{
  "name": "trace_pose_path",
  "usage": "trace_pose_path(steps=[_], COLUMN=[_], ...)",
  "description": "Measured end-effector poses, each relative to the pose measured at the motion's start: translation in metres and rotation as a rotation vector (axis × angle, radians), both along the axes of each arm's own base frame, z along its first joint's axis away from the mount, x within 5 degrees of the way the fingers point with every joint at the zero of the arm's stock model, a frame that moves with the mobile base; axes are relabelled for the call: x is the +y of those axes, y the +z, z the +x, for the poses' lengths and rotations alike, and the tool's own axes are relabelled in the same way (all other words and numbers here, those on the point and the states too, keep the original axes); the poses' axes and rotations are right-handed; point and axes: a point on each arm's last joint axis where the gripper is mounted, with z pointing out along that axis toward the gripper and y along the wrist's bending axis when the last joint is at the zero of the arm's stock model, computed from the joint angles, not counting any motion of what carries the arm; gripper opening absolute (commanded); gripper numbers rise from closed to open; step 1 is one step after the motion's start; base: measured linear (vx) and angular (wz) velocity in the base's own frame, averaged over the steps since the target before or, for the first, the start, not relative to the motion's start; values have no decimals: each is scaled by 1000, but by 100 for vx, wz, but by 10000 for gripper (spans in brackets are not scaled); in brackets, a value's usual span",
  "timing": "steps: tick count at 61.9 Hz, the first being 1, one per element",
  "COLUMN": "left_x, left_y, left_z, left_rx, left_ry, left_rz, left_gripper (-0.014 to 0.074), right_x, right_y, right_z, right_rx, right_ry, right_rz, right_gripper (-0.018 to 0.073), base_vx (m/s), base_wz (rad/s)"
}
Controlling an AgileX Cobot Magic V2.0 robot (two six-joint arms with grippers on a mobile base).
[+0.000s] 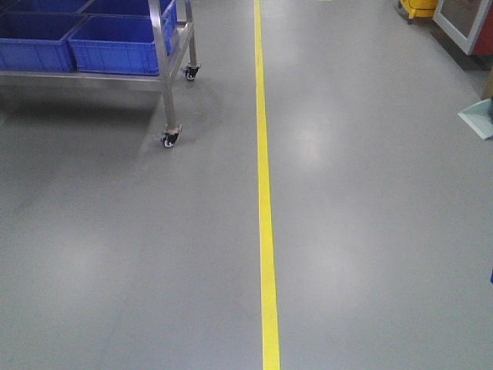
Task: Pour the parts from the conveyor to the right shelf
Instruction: 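Drive down the aisle between shelves of blue bins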
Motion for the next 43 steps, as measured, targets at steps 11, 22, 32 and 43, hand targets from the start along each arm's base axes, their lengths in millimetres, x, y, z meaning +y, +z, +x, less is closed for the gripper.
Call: trace_pose_path(steps=[11, 22, 32, 43], left_x=[0, 0, 0, 0], left_y=[0, 0, 0, 0], left_z=[0, 0, 0, 0], left_rx=[0, 0, 0, 0], left_ry=[0, 0, 0, 0], left_rz=[0, 0, 0, 0], left_gripper=[-6, -6, -6, -6], right_x=[0, 0, 0, 0], right_y=[0, 0, 0, 0], right_z=[0, 0, 0, 0], right_rx=[0, 0, 1, 1], right_ry=[0, 0, 0, 0], right_rz=[0, 0, -1, -1], right_gripper=[-6, -6, -6, -6], base_vx=[81, 79, 75, 72], base_wz=[0, 1, 6, 14])
